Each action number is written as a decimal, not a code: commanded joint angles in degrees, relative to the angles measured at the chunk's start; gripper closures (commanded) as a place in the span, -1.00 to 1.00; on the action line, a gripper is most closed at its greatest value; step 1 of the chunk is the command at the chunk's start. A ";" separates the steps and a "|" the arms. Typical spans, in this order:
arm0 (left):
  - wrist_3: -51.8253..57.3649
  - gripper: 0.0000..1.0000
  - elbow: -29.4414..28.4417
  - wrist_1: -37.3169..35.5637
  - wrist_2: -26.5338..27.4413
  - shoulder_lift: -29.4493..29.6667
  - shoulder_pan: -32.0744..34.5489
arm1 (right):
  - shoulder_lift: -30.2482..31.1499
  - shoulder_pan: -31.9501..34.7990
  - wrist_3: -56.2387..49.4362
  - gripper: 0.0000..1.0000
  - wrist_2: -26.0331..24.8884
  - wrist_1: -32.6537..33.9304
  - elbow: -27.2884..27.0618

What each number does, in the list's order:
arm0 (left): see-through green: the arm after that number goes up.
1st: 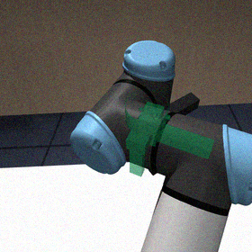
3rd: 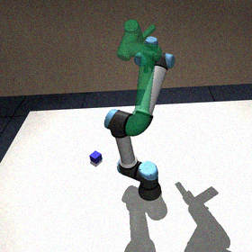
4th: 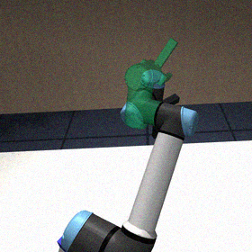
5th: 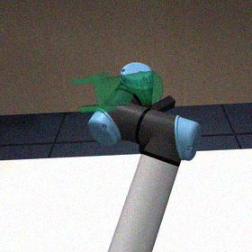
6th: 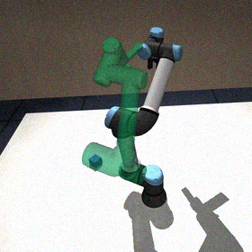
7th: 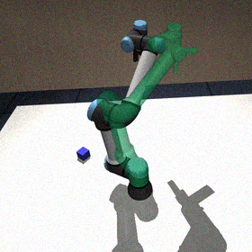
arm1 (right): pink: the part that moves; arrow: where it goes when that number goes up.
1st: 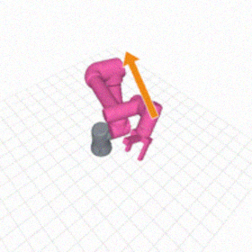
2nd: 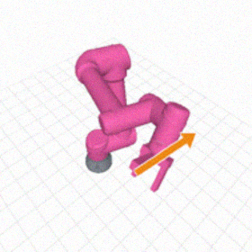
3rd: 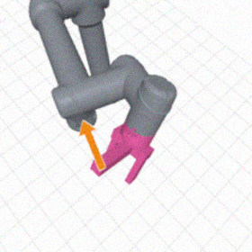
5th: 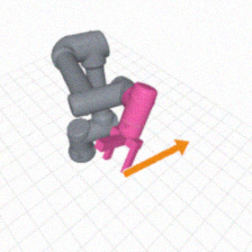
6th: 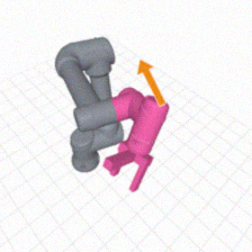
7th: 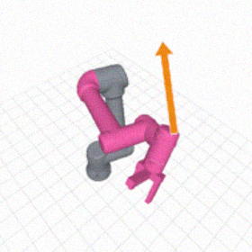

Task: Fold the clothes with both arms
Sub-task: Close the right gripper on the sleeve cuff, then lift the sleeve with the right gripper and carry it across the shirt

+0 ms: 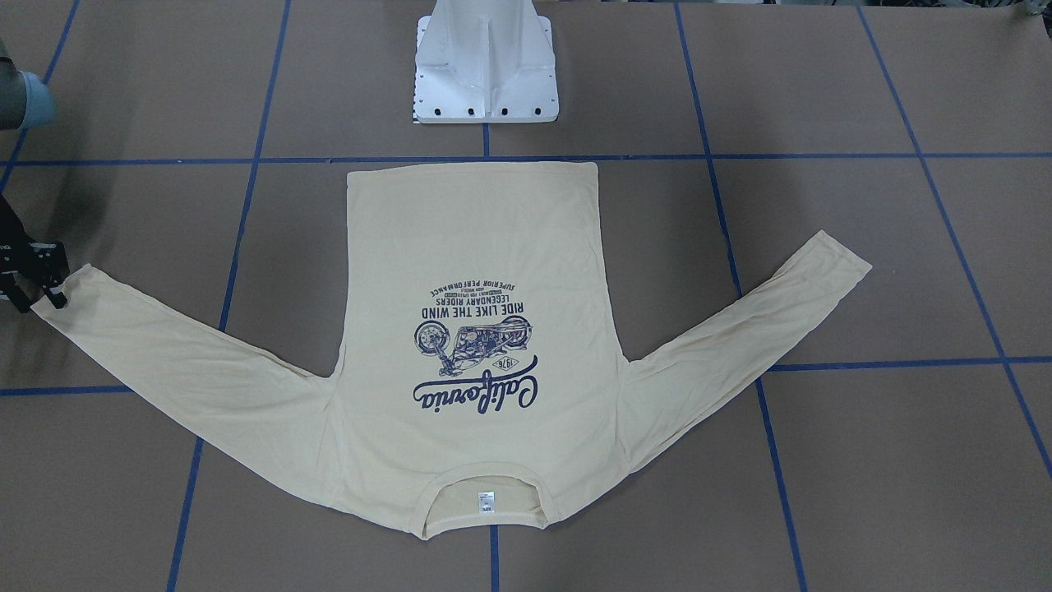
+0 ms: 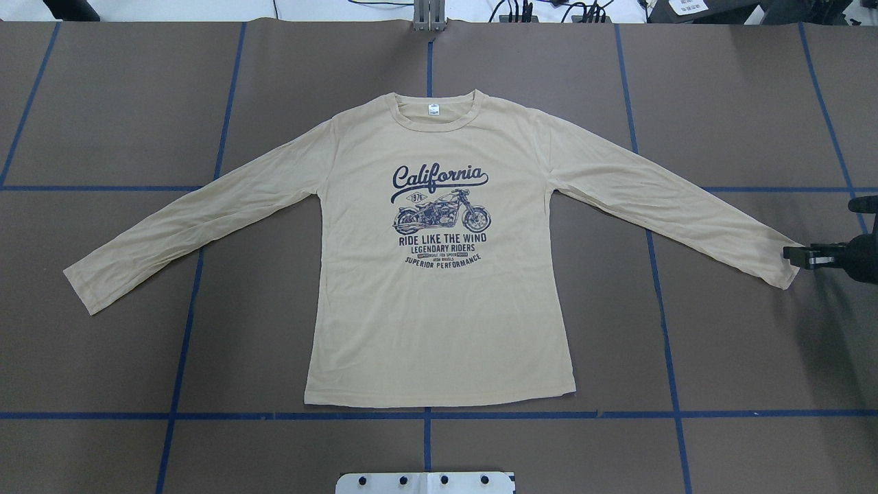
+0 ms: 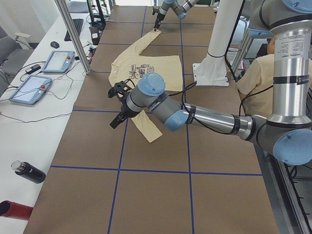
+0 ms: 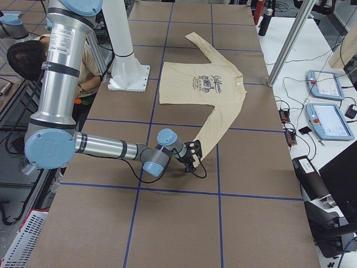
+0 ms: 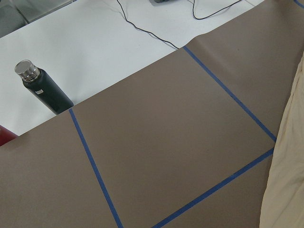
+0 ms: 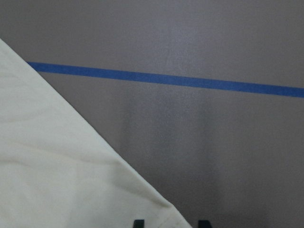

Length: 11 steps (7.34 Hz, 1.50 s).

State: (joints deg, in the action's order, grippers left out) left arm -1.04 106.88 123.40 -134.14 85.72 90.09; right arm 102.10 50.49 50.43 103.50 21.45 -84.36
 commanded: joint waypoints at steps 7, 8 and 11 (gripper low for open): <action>-0.10 -1.00 -0.35 0.09 -0.06 0.06 0.00 | -1.38 4.78 -0.07 1.00 4.32 3.23 -11.58; -0.10 -1.00 -0.35 0.00 -0.06 0.06 0.00 | -1.56 5.06 0.10 1.00 3.73 8.56 -18.41; -0.10 -1.00 -0.44 0.00 -0.06 0.06 0.00 | -16.95 4.63 3.88 1.00 -0.47 26.39 -25.77</action>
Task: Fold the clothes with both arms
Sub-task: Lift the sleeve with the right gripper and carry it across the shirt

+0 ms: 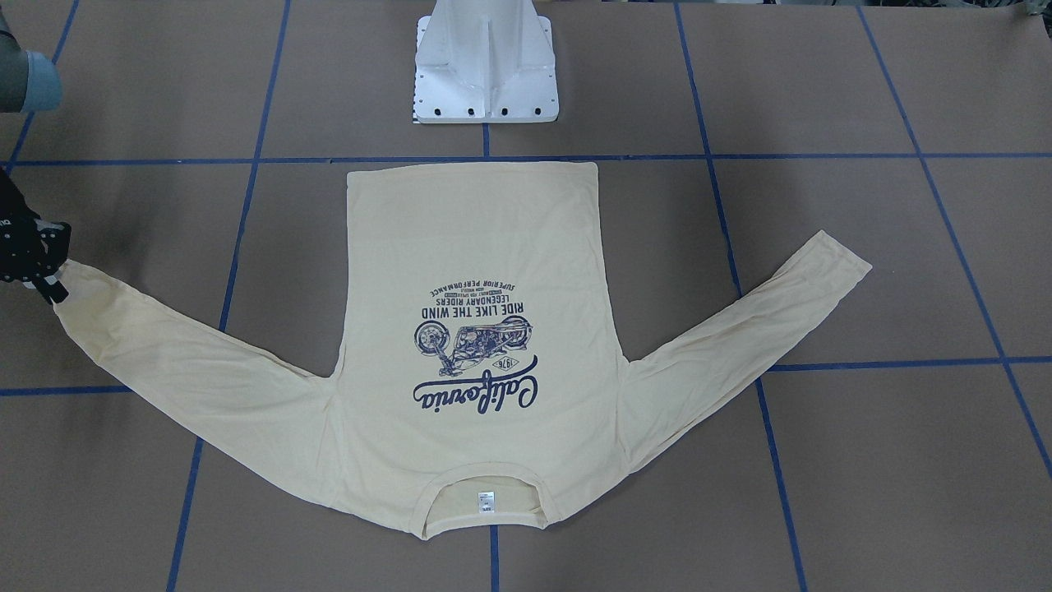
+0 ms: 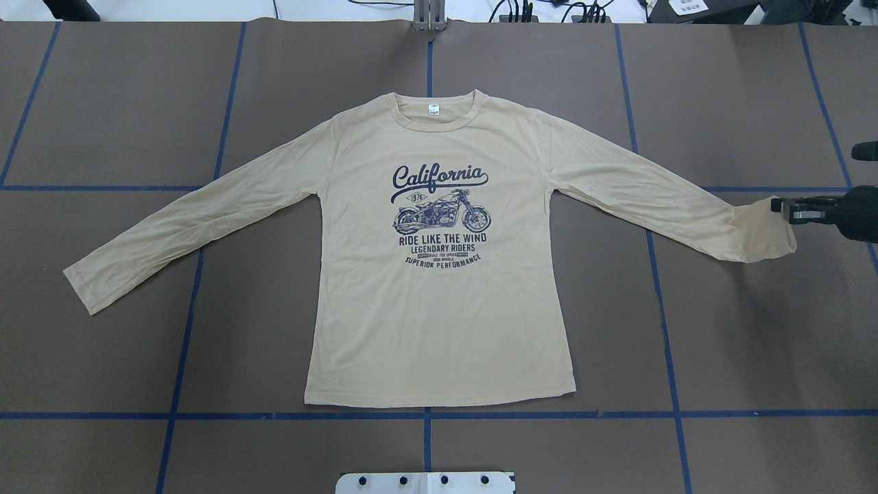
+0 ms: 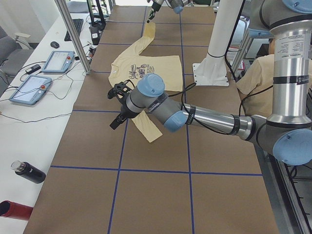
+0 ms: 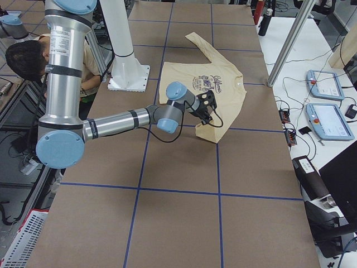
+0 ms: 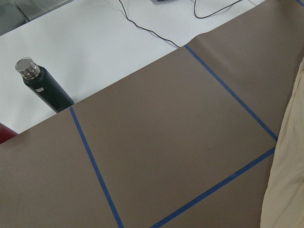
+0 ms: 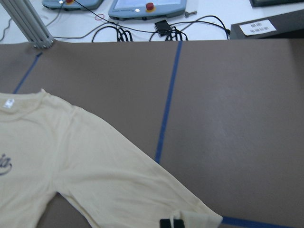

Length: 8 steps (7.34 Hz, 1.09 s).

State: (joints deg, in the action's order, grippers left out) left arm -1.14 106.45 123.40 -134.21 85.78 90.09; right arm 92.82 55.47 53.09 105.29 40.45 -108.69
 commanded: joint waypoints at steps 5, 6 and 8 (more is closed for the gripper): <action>-0.18 -1.00 -0.36 0.00 -0.26 -0.09 0.00 | -46.00 -16.95 10.00 1.00 -23.24 43.13 7.82; -0.26 -1.00 -0.45 0.00 -0.35 -0.09 0.00 | -55.81 -18.72 15.15 1.00 -25.46 43.22 20.24; -0.26 -1.00 -1.42 0.00 -0.27 -0.09 0.00 | -74.99 -22.23 21.50 1.00 -28.02 42.61 45.57</action>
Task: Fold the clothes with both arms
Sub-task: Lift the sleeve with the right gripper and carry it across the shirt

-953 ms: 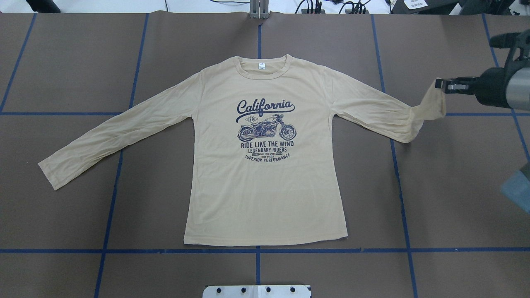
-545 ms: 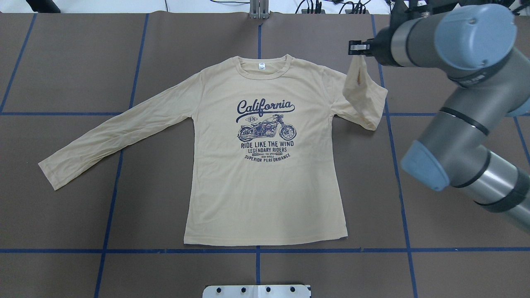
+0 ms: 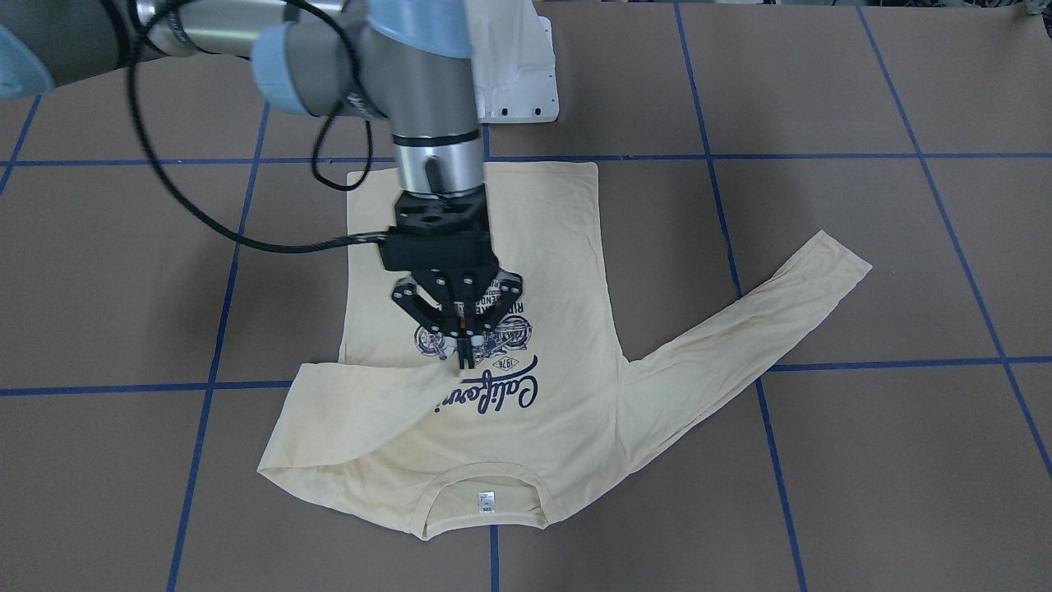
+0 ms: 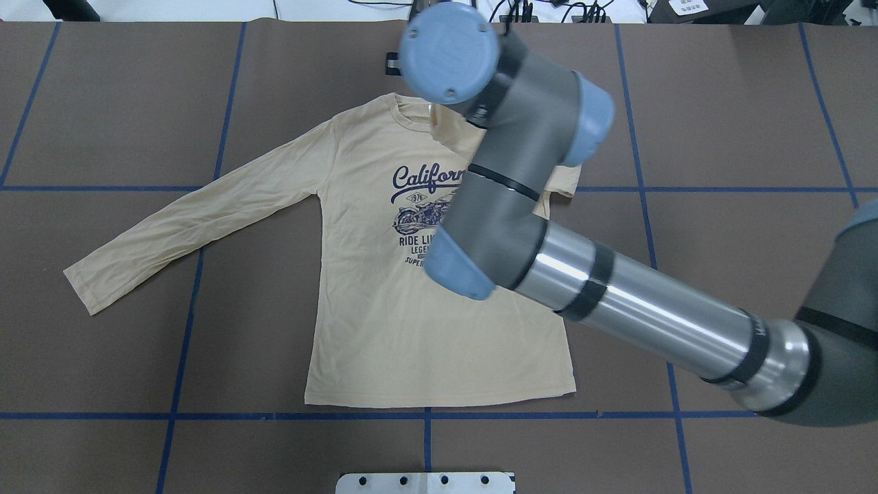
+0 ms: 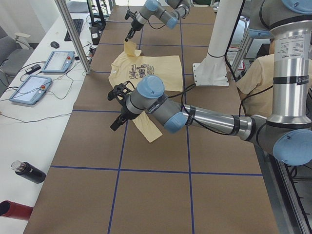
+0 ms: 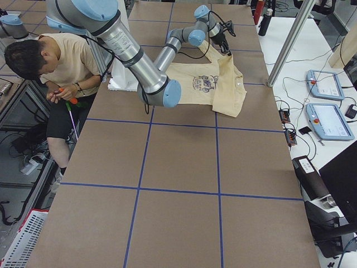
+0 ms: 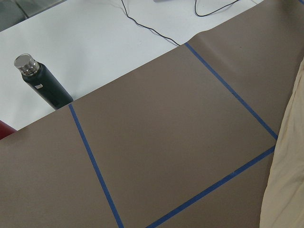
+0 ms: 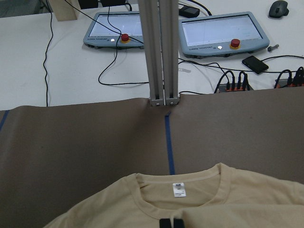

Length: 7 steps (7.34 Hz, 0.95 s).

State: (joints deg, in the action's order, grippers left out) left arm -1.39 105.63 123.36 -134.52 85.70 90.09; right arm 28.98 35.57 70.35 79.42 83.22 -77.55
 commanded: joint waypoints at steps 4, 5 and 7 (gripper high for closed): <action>-0.01 -1.00 -0.96 0.04 0.14 0.00 0.00 | -19.74 -7.70 4.70 1.00 -4.63 -7.11 30.87; -0.01 -1.00 -0.95 0.04 0.14 0.00 0.00 | -21.32 -7.80 8.79 -0.09 -4.54 -7.20 32.28; -0.01 -1.00 -0.95 0.04 0.14 0.00 0.00 | -25.72 -7.71 11.82 -0.94 -2.97 -7.11 38.17</action>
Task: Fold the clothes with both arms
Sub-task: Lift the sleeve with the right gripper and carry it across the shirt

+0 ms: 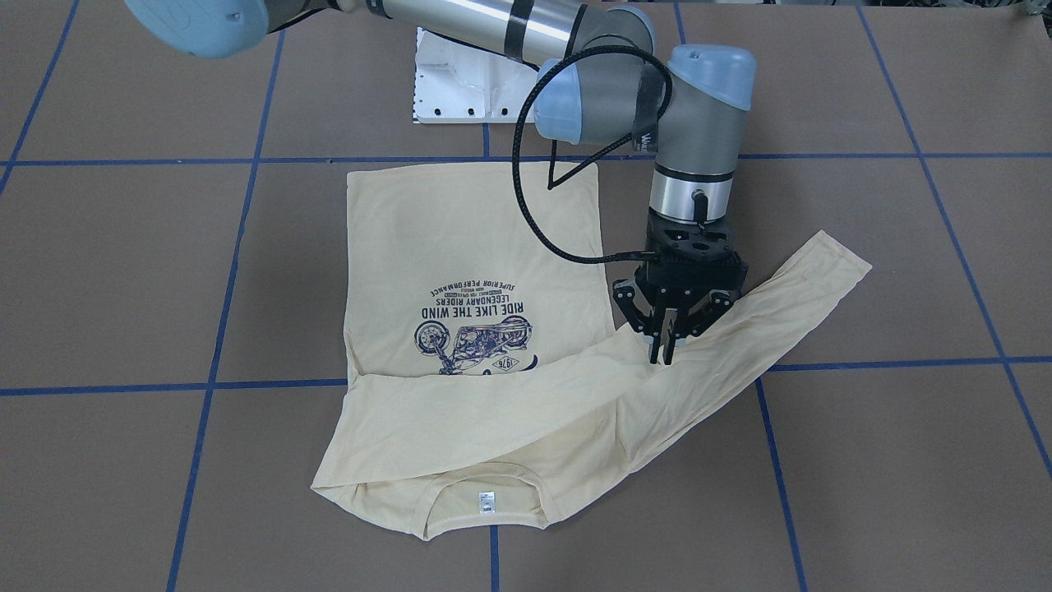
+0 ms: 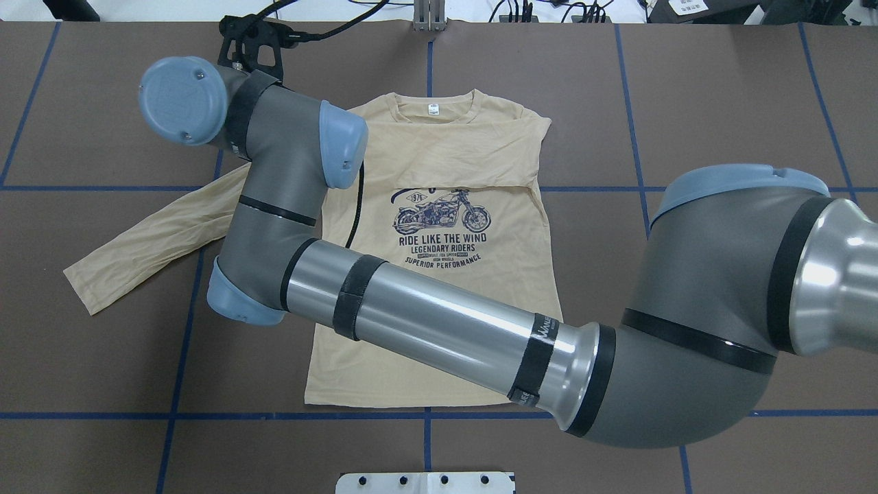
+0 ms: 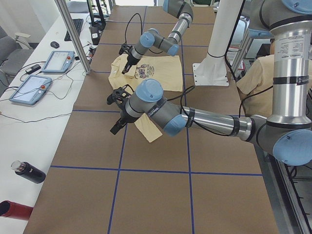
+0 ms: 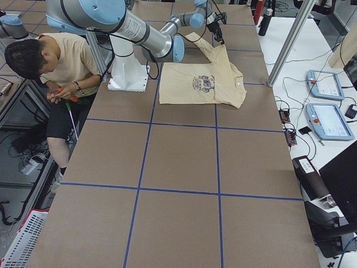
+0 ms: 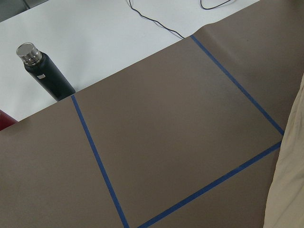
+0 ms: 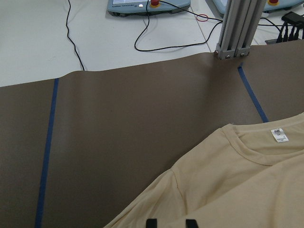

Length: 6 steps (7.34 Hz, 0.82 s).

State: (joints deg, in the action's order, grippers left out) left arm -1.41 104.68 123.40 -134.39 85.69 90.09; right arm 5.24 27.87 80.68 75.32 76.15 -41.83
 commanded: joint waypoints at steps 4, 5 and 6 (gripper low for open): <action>0.26 -1.00 -0.26 0.17 0.00 0.09 -0.09 | -2.61 5.15 -2.44 -0.97 12.24 13.59 -6.01; 0.09 -1.00 -0.26 2.87 -0.35 -0.70 -1.39 | 2.27 8.14 -5.59 -0.98 18.22 17.85 -15.03; -0.09 -1.00 -0.26 4.47 -0.35 -1.49 -4.54 | 8.32 10.69 -11.80 -0.98 20.28 21.72 -23.65</action>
State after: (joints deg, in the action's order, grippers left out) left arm -1.33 104.43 125.72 -134.62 85.06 88.38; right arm 7.17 35.12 75.02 91.02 92.24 -54.95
